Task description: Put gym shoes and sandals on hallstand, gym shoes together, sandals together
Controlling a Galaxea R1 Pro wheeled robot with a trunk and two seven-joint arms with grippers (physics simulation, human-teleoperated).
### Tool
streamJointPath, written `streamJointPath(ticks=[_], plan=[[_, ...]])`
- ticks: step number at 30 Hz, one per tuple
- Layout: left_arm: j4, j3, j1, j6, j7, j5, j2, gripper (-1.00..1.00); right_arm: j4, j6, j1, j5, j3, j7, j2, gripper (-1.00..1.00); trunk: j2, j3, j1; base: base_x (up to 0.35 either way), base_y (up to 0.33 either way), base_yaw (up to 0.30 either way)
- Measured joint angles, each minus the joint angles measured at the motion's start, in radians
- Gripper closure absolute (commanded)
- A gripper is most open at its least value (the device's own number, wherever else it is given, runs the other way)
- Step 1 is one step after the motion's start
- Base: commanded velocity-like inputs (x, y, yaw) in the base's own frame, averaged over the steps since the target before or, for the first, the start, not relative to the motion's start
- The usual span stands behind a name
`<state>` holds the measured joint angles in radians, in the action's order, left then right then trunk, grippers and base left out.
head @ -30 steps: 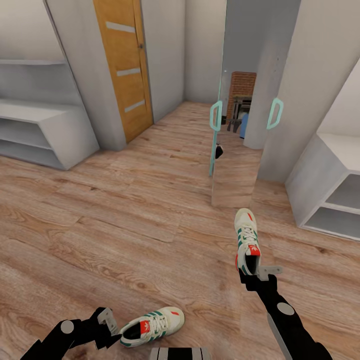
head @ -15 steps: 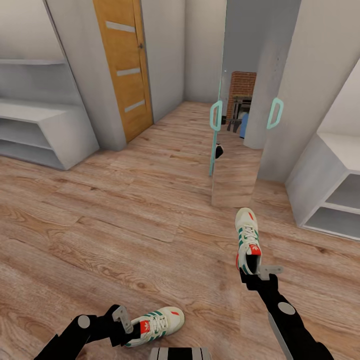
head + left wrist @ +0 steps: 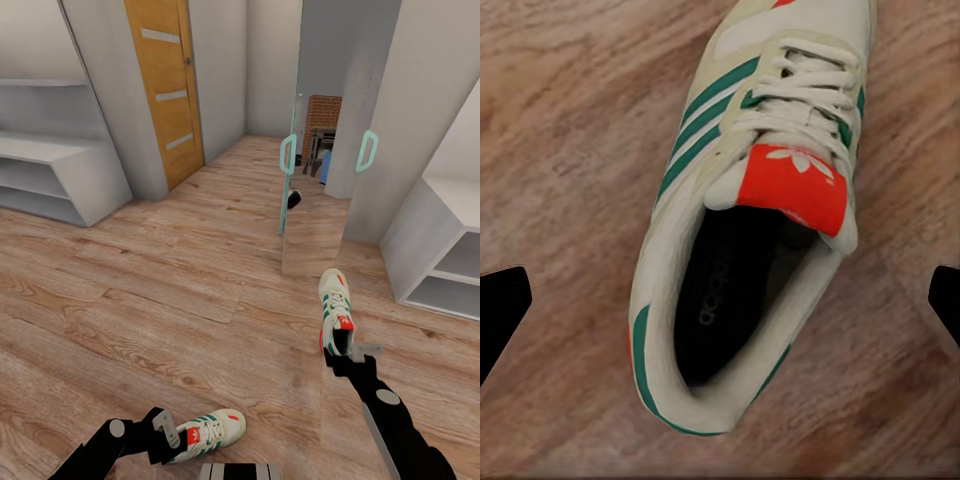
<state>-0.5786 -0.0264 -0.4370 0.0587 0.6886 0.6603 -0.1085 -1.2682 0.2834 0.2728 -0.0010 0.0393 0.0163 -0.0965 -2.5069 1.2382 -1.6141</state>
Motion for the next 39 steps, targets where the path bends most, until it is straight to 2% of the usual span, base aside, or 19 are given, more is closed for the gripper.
streamJointPath(ticks=[10,20,29,31,36,39], plan=[[0.0,0.001,-0.012,-0.012,0.001,0.007,-0.001,-1.0,-0.027,0.017,0.0,-0.002,0.0,0.0,0.002,1.0,-0.002,0.035,-0.004,0.0,0.0,0.0],[-0.005,0.0,-0.041,-0.037,-0.002,0.012,0.012,-1.0,-0.029,0.018,0.0,-0.002,0.0,0.0,0.002,1.0,-0.002,0.038,-0.004,0.0,0.0,0.0],[-0.004,-0.003,-0.042,-0.044,-0.002,0.018,0.012,-1.0,-0.029,0.016,0.0,-0.002,0.0,0.0,0.002,1.0,-0.004,0.074,-0.008,0.0,0.0,0.0],[-0.003,-0.004,-0.042,-0.045,-0.003,0.029,0.012,-1.0,-0.029,0.017,0.0,-0.002,0.0,0.0,0.002,1.0,-0.005,0.082,-0.009,0.0,0.0,0.0],[0.006,0.001,-0.039,-0.047,-0.006,0.127,0.012,-1.0,-0.03,0.016,0.0,-0.002,0.0,0.0,0.002,1.0,-0.005,0.086,-0.009,0.0,0.0,0.0],[0.002,0.002,-0.037,-0.047,-0.006,0.142,0.012,-1.0,-0.03,0.016,0.0,-0.002,0.0,0.0,0.002,1.0,-0.005,0.086,-0.009,0.0,0.0,0.0]])
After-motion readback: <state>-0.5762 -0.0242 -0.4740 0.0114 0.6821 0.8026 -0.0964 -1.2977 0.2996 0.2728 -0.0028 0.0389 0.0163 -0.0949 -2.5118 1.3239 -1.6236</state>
